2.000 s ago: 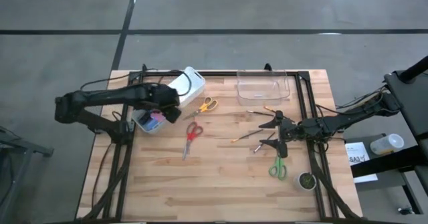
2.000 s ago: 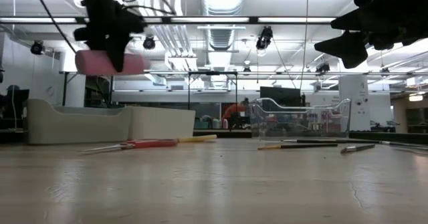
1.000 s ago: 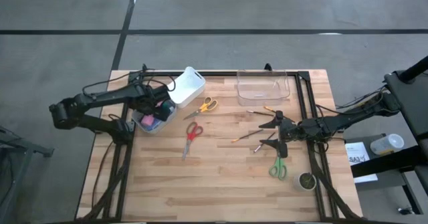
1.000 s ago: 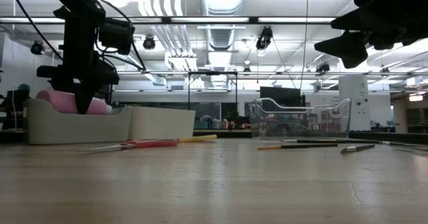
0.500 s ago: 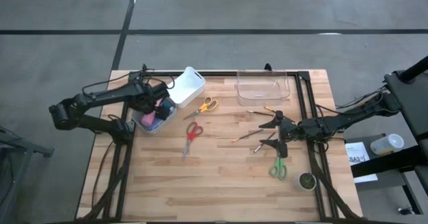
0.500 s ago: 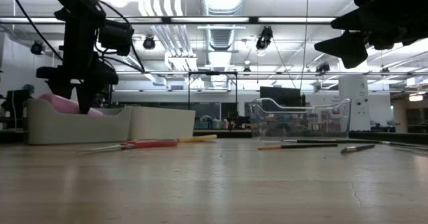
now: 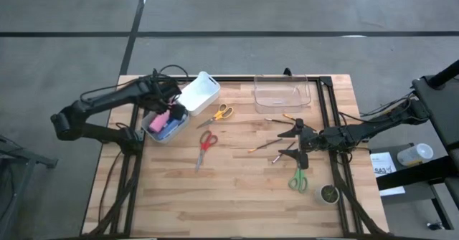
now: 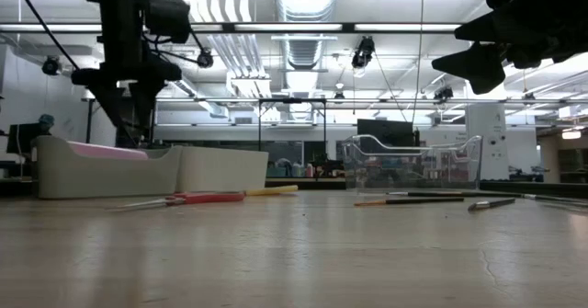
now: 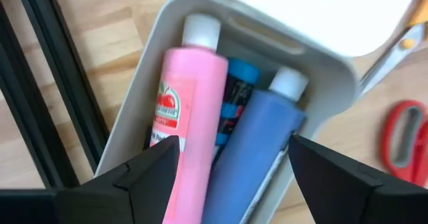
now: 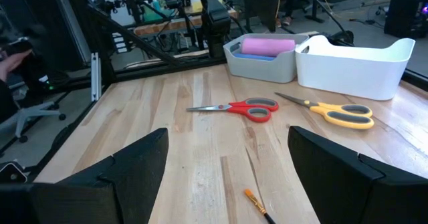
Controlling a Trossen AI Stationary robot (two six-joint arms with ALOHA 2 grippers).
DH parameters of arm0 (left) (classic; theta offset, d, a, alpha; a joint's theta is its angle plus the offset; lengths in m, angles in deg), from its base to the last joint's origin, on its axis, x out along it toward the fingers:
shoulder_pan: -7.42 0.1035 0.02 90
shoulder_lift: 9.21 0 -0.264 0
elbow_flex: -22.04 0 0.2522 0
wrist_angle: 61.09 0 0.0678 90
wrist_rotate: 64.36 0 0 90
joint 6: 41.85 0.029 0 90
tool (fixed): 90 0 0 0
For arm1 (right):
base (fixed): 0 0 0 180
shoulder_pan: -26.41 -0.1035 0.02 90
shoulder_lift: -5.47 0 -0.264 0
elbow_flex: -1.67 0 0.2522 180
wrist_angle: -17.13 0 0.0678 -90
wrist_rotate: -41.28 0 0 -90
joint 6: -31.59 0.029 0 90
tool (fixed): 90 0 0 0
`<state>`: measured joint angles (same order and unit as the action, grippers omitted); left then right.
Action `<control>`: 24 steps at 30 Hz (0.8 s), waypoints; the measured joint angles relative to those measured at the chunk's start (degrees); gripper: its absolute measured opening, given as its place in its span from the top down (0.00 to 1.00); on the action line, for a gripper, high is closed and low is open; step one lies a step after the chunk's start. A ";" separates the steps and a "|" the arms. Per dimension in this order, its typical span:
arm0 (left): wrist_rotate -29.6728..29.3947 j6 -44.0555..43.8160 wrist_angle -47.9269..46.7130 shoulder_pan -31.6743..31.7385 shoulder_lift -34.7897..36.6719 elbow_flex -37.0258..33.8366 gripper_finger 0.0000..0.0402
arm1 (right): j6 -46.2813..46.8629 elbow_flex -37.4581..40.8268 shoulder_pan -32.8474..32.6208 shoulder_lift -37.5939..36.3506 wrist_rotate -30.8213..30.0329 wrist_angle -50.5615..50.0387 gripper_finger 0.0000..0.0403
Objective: Pick & Place Paint Supplies
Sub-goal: Put the bottom gold paint brush into the white bin
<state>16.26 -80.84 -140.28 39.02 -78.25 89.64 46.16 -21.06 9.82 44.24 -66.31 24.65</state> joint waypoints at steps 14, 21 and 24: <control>0.25 -0.77 6.95 -8.82 0.22 4.32 0.28 | 0.00 0.00 -0.01 0.00 -0.02 0.00 0.24; 1.31 -4.55 10.71 -15.93 0.22 4.03 0.28 | 0.00 0.00 -0.01 -0.01 0.00 0.00 0.24; 1.26 -4.58 11.57 -18.02 0.22 4.01 0.28 | 0.00 0.00 0.00 0.00 -0.02 0.00 0.24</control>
<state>17.52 -85.42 -128.70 21.00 -78.03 93.65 46.16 -21.06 9.82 44.25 -66.33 24.65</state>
